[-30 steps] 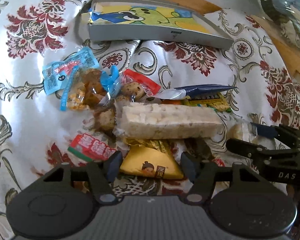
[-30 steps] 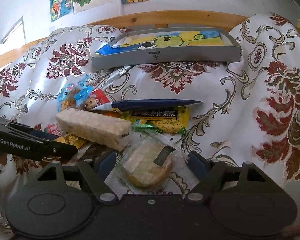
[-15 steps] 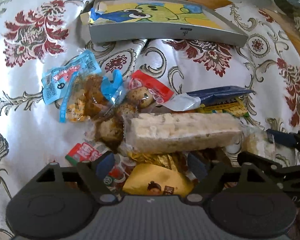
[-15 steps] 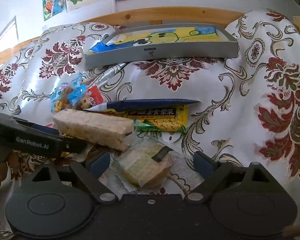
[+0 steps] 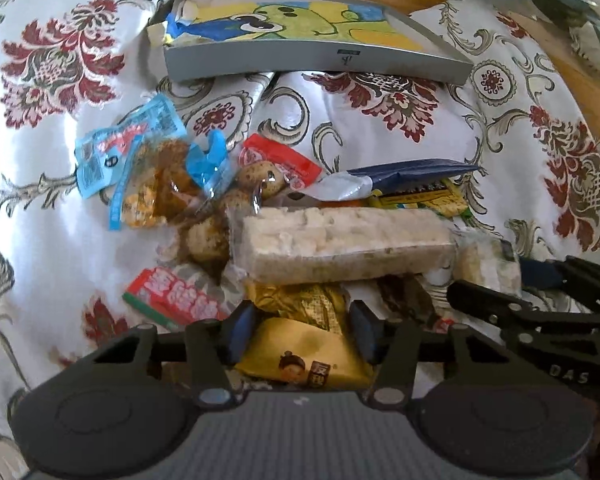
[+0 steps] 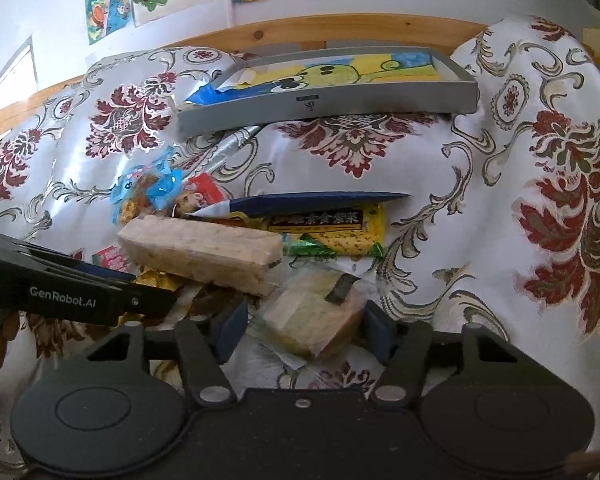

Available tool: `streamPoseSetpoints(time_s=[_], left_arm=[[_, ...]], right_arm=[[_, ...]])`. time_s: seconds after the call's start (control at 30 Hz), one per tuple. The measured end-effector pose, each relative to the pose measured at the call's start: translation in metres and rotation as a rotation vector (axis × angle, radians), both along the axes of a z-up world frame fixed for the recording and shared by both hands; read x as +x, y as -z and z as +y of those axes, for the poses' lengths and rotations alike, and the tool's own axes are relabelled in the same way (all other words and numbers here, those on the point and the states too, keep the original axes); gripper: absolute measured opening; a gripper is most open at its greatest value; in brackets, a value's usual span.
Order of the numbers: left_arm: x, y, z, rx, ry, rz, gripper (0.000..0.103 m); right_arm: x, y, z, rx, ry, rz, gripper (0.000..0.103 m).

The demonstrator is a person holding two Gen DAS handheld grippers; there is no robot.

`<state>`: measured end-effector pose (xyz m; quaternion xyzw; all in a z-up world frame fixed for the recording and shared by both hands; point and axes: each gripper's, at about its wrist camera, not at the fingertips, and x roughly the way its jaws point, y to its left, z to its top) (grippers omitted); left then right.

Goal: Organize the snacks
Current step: 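Close the right tool on the square cake while the left tool grasps the gold foil pouch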

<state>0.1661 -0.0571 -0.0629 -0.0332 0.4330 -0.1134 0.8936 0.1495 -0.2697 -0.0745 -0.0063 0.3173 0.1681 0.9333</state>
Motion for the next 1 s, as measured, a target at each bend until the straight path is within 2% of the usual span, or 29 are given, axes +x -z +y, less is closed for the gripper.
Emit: streamPoseSetpoints(time_s=[0.2,0.3,0.67,0.77,0.9,1.0], left_arm=[[-0.018,-0.004,0.001,-0.027,-0.001,0.015,0.055],[-0.021,-0.004,0.0,-0.014,0.009,0.01,0.056],[-0.004,0.002,-0.001,-0.024,-0.011,0.048,0.072],[-0.005,0.002,-0.003,-0.014,-0.002,0.045,0.071],[-0.008,0.001,-0.001,-0.015,0.002,0.039,0.058],[-0.009,-0.001,0.001,-0.027,-0.01,0.042,0.056]], right_arm=[[-0.005,-0.002,-0.003,0.018,0.006,-0.001,0.06],[-0.007,-0.002,-0.004,0.021,0.008,0.002,0.06],[-0.004,0.001,-0.005,0.036,0.001,0.019,0.06],[-0.005,0.001,-0.004,0.033,-0.003,0.011,0.058],[-0.005,0.0,-0.003,0.026,-0.009,0.001,0.056],[-0.007,-0.001,-0.001,0.02,-0.014,-0.012,0.054]])
